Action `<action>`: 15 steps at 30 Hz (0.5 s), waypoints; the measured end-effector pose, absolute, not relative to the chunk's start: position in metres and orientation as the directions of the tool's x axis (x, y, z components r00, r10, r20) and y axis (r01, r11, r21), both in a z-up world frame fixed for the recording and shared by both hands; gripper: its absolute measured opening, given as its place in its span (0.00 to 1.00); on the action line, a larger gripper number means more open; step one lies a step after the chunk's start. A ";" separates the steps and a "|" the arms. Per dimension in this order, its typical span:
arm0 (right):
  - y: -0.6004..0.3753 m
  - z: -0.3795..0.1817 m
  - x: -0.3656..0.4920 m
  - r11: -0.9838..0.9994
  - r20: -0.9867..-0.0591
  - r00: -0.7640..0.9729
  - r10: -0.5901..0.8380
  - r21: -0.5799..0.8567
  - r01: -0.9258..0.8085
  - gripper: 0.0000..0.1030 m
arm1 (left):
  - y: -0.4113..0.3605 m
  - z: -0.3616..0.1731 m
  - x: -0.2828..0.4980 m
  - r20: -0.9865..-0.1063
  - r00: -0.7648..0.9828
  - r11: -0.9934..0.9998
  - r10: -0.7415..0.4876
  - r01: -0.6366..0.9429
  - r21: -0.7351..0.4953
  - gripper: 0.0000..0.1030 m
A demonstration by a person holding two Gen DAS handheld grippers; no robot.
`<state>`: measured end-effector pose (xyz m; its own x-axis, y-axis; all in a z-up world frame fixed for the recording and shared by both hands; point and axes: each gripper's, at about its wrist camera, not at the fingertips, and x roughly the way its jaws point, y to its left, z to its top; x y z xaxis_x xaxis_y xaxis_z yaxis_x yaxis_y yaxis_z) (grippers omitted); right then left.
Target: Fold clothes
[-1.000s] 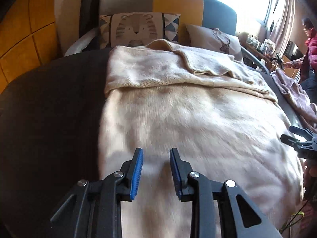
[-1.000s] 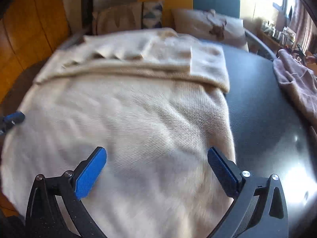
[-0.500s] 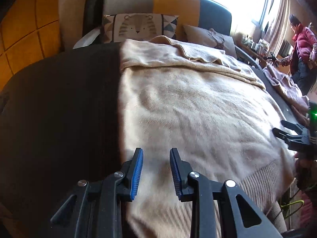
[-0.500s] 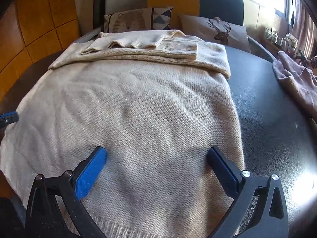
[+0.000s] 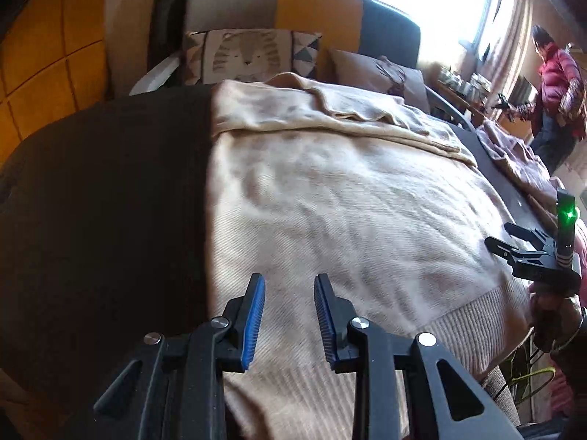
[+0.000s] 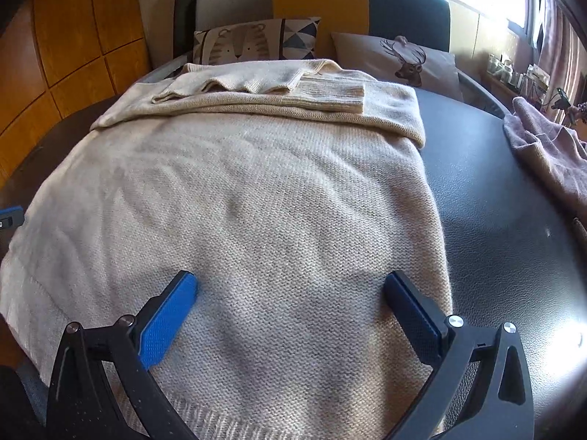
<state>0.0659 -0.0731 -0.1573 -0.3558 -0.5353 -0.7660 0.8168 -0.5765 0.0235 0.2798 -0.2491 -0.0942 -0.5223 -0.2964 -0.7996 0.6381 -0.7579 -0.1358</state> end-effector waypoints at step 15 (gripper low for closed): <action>-0.073 -0.158 0.065 -0.575 -0.761 -0.359 -0.541 0.022 0.818 1.00 | -0.243 -0.113 0.276 -0.816 -0.508 -0.766 -0.278 0.629 -0.131 0.27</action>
